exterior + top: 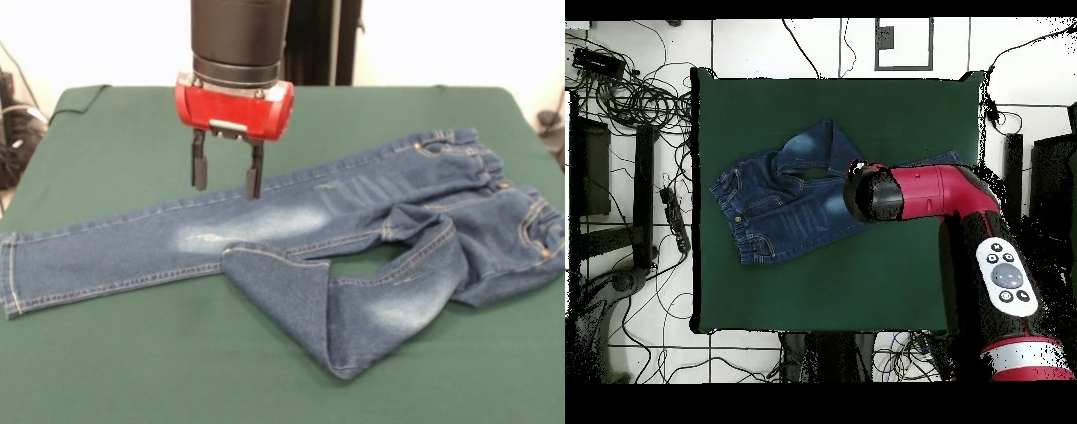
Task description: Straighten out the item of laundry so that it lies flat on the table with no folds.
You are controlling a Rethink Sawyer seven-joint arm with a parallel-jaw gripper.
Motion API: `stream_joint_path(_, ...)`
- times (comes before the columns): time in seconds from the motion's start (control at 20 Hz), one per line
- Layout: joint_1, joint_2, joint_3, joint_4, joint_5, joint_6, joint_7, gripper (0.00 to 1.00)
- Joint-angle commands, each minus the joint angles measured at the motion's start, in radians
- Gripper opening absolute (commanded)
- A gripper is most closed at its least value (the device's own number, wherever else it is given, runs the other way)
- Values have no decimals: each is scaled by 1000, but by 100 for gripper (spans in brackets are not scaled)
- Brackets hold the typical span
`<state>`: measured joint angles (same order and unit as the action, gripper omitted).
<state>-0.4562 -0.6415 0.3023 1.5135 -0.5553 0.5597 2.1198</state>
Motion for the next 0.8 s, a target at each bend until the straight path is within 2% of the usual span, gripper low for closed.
stream_joint_path(0.05, 40, 47, 7, 107, 28, 74, 8, 100)
stream_joint_path(0.65, 45, 48, -8, 118, 21, 53, 30, 100)
stream_joint_path(0.8, 80, 52, -57, 100, 27, 103, 84, 100)
